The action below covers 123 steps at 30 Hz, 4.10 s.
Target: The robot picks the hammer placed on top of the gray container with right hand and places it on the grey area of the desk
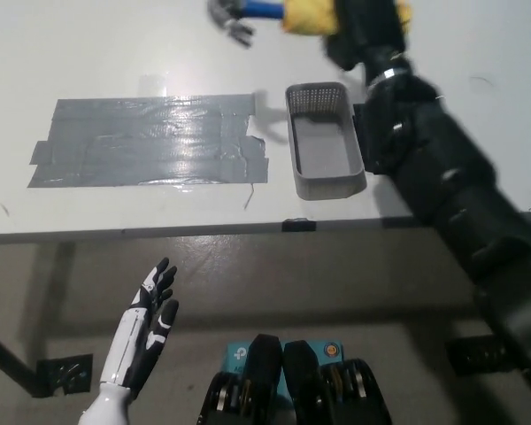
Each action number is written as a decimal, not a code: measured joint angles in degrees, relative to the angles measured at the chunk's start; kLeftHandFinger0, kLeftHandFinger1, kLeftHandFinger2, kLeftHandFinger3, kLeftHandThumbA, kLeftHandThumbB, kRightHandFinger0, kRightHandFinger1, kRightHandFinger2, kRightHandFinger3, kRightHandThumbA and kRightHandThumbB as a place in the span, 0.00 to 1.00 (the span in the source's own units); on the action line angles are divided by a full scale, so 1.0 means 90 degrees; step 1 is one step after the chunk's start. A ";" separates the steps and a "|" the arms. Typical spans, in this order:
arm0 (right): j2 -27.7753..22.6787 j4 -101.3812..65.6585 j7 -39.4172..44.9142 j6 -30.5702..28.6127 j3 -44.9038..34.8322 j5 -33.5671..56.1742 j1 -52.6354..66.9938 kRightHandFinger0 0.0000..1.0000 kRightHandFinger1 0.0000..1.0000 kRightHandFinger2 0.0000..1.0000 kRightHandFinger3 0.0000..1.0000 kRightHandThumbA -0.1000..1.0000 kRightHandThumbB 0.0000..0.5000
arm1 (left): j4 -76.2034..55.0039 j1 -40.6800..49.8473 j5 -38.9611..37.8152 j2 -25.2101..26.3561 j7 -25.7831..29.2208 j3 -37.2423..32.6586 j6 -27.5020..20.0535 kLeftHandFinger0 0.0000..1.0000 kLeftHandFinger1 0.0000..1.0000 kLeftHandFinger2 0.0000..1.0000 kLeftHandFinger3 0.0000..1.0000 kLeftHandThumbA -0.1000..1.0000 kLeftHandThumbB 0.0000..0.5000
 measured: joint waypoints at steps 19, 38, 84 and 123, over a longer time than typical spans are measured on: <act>0.1953 0.1552 -0.0208 -0.0029 0.0318 0.0049 -0.0253 0.00 0.35 0.73 0.79 0.00 0.24 | -0.0025 0.0025 -0.0002 -0.0003 -0.0017 -0.0183 -0.0021 1.00 1.00 1.00 1.00 0.94 0.25; 0.1963 0.1893 -0.0073 0.0231 0.0274 0.0279 0.0475 0.00 0.25 0.53 0.57 0.13 0.17 | -0.0133 0.0015 0.0284 0.0129 -0.0017 -0.0426 -0.0045 1.00 1.00 1.00 1.00 0.88 0.25; 0.1048 0.0951 0.4657 0.1344 -0.4982 0.4069 -0.0145 1.00 1.00 1.00 1.00 1.00 0.97 | -0.0071 -0.0055 0.0352 0.0167 -0.0024 -0.0471 0.0004 1.00 1.00 1.00 1.00 0.76 0.24; -0.0306 -0.7543 0.4366 0.1480 -0.4728 0.4567 0.3838 1.00 1.00 1.00 1.00 1.00 0.79 | 0.0293 -0.0594 0.0348 0.0197 -0.0172 -0.0405 0.0064 1.00 1.00 1.00 1.00 0.99 0.21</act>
